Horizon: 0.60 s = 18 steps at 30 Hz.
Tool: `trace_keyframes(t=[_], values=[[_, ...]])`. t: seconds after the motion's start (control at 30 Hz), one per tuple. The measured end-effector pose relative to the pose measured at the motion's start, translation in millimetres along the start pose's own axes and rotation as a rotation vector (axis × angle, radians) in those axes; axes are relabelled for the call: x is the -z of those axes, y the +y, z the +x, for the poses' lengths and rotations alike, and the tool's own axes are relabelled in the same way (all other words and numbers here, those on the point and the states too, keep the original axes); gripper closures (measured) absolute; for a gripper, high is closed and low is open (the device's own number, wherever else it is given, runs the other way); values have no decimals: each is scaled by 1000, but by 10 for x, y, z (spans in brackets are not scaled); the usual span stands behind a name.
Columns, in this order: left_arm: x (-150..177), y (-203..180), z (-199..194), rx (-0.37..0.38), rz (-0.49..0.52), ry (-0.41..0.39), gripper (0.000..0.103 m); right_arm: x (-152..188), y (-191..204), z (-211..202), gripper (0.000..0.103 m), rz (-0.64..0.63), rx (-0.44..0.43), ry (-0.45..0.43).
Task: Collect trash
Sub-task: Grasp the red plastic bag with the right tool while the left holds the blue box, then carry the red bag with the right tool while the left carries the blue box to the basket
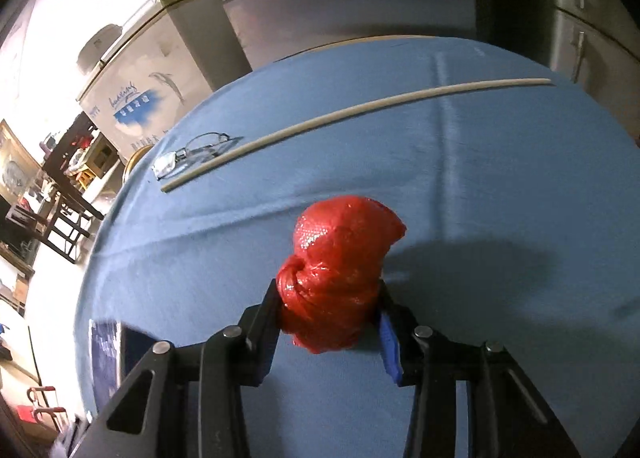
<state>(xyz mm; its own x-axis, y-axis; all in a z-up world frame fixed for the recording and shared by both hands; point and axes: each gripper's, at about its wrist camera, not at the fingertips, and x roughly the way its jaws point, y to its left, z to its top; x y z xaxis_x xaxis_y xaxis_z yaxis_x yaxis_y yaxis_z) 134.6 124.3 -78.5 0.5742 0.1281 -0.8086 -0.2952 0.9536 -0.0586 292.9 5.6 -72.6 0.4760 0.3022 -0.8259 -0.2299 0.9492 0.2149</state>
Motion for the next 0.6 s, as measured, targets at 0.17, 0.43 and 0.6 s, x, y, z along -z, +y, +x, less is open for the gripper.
trace_keyframes(t=[0.17,0.43,0.6], values=[[17,-128,-69,13,22,-3,46,311,-399,-495,58,44,-5,-38],[81,-424,-259,28,78,-10,46,851,-795,-1169,58,116,-9,-92],[161,-653,-394,41,126,-13,46,1090,-882,-1417,57,111,10,-118]])
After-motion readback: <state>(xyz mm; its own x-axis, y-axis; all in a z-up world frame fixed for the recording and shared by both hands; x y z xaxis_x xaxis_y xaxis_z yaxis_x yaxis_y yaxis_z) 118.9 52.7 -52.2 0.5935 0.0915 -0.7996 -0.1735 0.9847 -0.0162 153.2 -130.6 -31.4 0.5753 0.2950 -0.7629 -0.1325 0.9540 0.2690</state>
